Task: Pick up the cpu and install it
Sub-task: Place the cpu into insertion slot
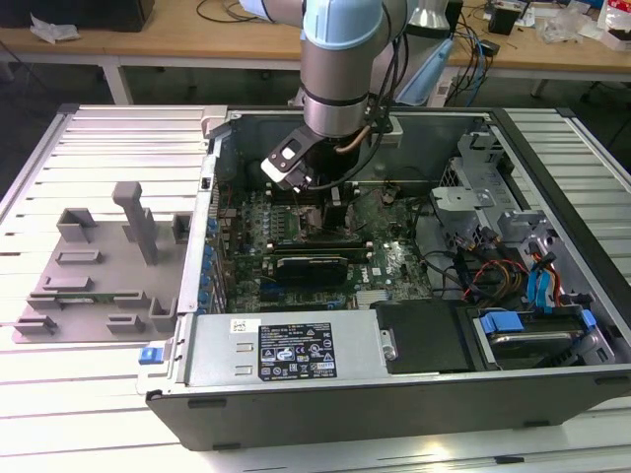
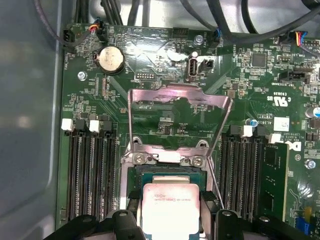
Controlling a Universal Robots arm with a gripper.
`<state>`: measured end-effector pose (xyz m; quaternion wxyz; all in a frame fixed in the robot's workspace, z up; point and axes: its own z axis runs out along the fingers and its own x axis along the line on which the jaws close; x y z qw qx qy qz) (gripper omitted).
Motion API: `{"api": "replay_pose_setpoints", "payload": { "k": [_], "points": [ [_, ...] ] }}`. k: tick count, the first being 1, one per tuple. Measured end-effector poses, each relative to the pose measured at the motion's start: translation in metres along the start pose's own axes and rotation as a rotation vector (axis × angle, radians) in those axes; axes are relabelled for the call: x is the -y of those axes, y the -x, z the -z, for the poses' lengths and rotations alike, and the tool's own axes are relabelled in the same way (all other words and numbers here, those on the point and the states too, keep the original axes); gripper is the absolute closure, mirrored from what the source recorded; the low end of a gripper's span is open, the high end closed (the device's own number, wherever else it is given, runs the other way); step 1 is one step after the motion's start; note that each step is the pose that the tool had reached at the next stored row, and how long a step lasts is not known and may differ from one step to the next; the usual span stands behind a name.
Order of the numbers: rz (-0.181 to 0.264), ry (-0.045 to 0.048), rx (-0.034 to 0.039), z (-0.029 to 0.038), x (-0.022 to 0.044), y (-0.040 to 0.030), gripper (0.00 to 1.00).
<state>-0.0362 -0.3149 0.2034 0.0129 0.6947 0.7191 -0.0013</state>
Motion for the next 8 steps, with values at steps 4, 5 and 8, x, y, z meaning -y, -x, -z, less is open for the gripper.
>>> {"api": "replay_pose_setpoints", "payload": {
  "k": [4,5,8],
  "points": [
    [0.0,-0.0002,0.0042,-0.0014,0.0,-0.0002,0.45],
    [0.0,0.0,0.004,-0.0019,0.0,-0.0003,0.45],
    [-0.001,0.0,0.0041,-0.0033,0.0,-0.0012,0.45]
  ]
}}
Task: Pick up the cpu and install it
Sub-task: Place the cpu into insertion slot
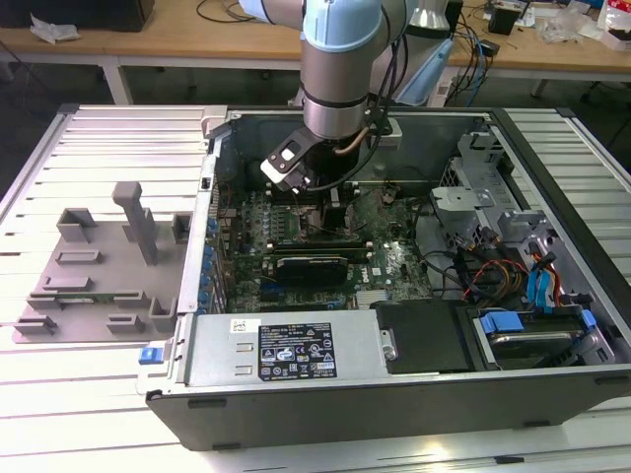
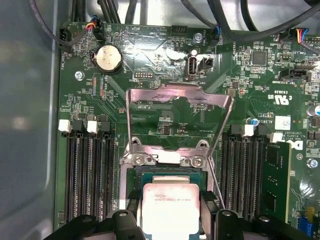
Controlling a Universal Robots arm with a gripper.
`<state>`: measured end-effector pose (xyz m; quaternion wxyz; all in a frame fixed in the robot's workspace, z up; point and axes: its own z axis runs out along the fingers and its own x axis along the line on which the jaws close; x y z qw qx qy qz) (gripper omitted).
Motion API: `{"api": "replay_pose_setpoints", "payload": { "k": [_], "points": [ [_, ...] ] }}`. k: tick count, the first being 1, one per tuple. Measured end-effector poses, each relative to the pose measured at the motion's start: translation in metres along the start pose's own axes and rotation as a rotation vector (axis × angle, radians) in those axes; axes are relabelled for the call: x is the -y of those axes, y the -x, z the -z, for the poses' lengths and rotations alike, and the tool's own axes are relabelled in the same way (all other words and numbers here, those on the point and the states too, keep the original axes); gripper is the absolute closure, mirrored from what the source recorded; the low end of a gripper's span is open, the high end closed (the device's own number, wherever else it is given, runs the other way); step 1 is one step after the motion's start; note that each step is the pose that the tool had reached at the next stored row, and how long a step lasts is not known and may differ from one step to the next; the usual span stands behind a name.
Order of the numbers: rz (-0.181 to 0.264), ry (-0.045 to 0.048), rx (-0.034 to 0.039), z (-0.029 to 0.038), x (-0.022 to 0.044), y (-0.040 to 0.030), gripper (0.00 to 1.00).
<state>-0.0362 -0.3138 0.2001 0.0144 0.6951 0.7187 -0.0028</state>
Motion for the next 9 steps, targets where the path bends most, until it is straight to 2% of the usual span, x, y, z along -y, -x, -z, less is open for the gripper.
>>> {"api": "replay_pose_setpoints", "payload": {
  "k": [9],
  "points": [
    [-0.006,-0.0003,0.0003,-0.0017,0.0,-0.0018,0.45]
  ]
}}
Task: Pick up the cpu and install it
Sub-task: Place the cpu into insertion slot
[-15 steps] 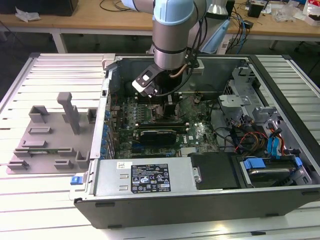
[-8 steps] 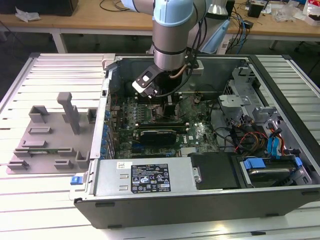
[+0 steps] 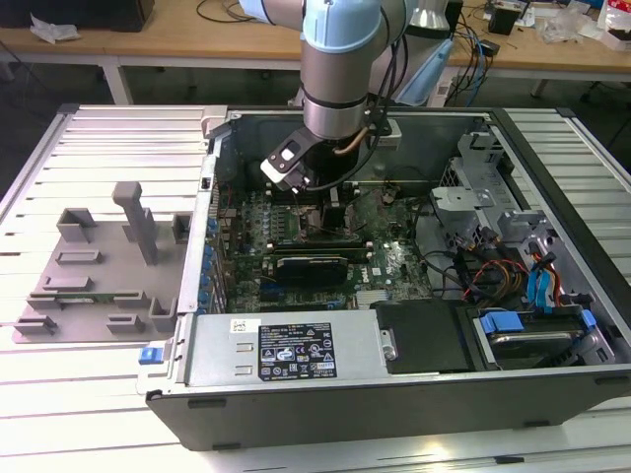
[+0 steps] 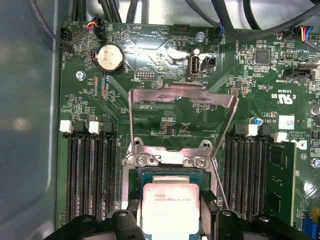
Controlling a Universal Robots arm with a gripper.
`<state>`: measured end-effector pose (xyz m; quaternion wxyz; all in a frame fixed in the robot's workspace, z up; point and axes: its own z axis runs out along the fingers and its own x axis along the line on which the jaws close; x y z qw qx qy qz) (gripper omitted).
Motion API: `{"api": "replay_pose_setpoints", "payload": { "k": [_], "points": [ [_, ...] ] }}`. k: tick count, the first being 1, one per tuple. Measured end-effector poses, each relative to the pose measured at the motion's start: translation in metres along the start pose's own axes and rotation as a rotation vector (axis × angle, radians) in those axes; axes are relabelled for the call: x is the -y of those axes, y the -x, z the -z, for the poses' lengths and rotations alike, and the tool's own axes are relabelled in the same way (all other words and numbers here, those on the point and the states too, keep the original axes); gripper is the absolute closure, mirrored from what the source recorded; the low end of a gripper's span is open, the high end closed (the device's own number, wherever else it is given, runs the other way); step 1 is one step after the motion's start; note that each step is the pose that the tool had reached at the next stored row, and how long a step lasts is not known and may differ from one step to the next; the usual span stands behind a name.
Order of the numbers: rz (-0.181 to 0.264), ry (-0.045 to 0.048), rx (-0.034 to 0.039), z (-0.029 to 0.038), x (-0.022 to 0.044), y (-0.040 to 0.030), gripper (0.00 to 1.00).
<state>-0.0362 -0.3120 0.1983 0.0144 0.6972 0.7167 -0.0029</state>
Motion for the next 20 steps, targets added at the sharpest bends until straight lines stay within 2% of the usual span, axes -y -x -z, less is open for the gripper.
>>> {"api": "replay_pose_setpoints", "payload": {
  "k": [20],
  "points": [
    [-0.008,-0.0001,0.0,-0.0014,-0.0005,0.0,0.45]
  ]
}}
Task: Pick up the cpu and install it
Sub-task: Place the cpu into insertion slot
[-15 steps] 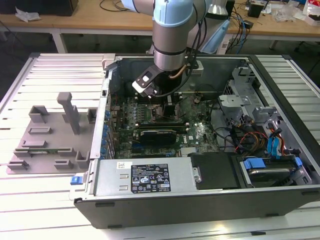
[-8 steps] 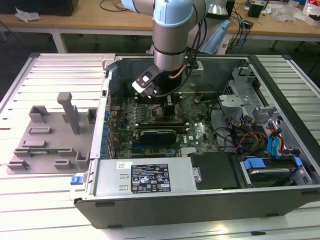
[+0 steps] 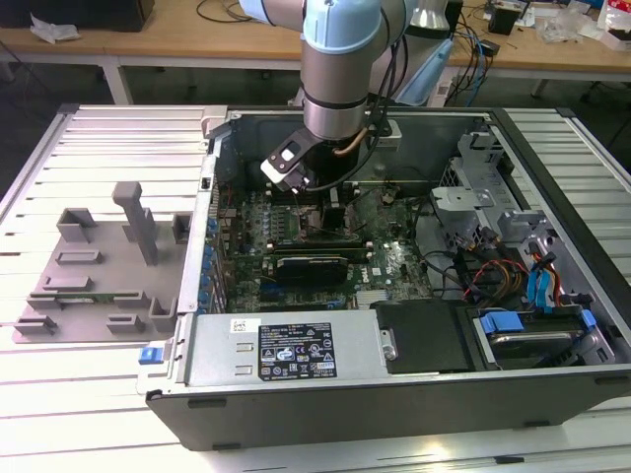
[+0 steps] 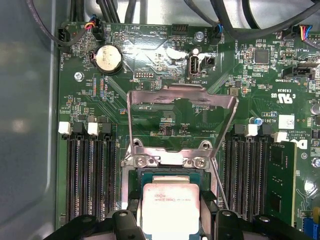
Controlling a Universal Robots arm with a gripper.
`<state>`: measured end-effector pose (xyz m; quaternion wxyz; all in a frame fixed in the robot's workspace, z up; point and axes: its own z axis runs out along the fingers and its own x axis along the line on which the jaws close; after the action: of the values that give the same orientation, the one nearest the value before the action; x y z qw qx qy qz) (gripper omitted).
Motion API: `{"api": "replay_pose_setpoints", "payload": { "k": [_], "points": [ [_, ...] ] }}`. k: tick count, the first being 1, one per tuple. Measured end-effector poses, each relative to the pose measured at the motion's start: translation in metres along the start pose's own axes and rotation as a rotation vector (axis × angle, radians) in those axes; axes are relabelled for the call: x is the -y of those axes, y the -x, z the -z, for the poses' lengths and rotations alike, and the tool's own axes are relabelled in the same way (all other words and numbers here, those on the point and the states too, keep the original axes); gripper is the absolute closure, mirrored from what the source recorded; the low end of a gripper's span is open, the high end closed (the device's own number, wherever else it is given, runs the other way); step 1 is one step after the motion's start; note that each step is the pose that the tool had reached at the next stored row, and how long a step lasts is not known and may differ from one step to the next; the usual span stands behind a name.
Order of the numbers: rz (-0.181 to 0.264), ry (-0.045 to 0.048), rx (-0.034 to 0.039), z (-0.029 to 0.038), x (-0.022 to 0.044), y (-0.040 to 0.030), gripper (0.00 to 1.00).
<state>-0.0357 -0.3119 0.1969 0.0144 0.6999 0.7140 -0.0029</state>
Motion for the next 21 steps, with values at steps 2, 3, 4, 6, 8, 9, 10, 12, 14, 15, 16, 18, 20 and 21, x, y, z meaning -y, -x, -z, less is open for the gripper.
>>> {"api": "replay_pose_setpoints", "payload": {
  "k": [2,3,4,6,8,9,10,12,14,15,16,18,20,21],
  "points": [
    [0.0,0.0,0.0,-0.0001,0.0,0.0,0.45],
    [0.0,-0.0001,0.0001,-0.0002,0.0,0.0,0.45],
    [-0.001,-0.0001,0.0001,-0.0003,0.0,0.0,0.45],
    [-0.001,-0.0001,0.0001,-0.0007,0.0,0.0,0.45],
    [-0.001,-0.0001,0.0001,-0.0008,0.0,0.0,0.45],
    [-0.001,0.0,0.0,-0.0009,0.0,0.0,0.45],
    [-0.001,0.0005,0.0002,-0.001,-0.0001,0.0,0.45],
    [-0.001,0.0003,-0.0006,-0.0011,-0.0001,-0.0001,0.39],
    [-0.001,0.0001,-0.0001,-0.0011,0.0,-0.0001,0.39],
    [-0.001,0.0,-0.0001,-0.001,0.0,-0.0001,0.39],
    [-0.001,0.0,-0.0005,-0.001,0.0,0.0,0.39],
    [-0.001,0.0001,-0.0015,-0.0009,0.0,-0.0001,0.39],
    [-0.001,0.0001,-0.0033,-0.0009,0.0001,-0.0004,0.39],
    [-0.002,0.0002,-0.0047,-0.0009,0.0001,-0.0004,0.39]
  ]
}}
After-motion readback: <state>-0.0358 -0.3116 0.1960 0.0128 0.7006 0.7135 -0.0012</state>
